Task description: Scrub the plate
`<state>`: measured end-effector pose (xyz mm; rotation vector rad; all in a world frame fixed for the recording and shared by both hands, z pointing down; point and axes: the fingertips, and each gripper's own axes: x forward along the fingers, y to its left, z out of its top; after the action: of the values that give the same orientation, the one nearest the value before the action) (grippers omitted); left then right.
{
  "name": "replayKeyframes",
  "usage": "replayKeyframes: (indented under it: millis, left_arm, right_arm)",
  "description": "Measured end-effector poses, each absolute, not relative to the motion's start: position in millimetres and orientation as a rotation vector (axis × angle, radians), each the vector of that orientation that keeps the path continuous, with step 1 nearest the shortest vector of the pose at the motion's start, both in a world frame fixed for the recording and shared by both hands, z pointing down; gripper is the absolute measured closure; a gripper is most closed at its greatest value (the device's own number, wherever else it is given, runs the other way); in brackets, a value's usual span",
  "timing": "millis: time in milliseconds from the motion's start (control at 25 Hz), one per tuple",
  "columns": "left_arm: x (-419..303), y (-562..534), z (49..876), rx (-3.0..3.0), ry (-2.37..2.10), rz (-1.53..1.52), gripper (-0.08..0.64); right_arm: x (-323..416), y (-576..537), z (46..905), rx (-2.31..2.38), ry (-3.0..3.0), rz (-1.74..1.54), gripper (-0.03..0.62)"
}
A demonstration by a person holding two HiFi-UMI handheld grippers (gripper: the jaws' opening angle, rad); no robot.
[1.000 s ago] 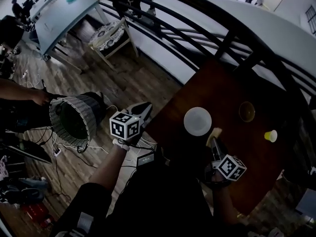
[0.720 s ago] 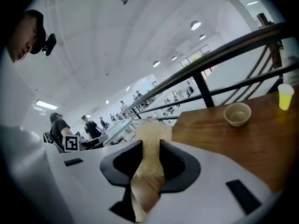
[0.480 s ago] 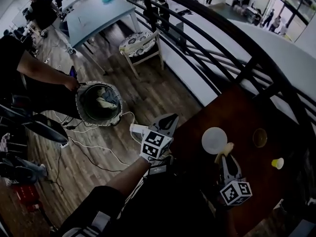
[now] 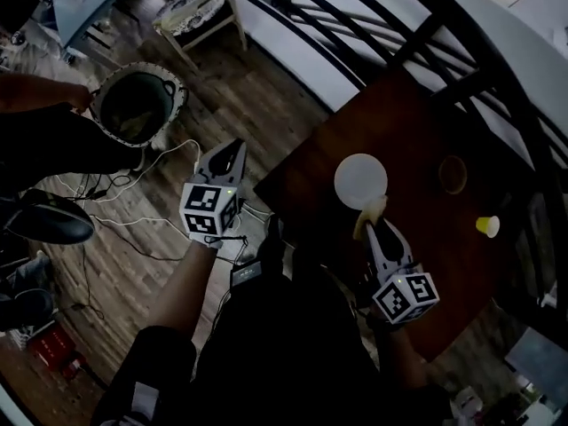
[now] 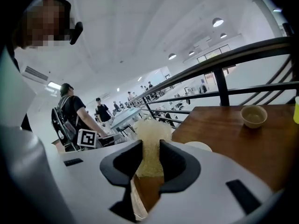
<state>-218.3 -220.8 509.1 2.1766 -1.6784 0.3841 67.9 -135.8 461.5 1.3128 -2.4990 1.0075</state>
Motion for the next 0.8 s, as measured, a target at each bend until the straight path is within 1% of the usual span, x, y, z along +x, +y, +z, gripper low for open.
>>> replayKeyframes:
  millis: [160,440,600,800]
  left_arm:
    - [-232.0,-198.7,467.2,2.202,-1.719,0.335,0.532]
    - [-195.9,-177.8,356.6,2.409,-1.618,0.262,0.532]
    - [-145.6,-168.0,315.9,2.529,-1.469,0.144,0.532]
    - [-65.2,-153.5,319.0,2.623,-1.190,0.153,0.532]
  right_arm:
    - [79.3,-139.3,451.7,1.334,-2.537,0.933,0.465]
    - [89.2,-138.5,412.3,1.346,-2.616,0.792,0.466]
    - [89.2,-133.3,399.1,1.387,-2.624,0.752,0.466]
    - [94.7,-124.9,393.3,1.438,-2.632,0.723,0.466]
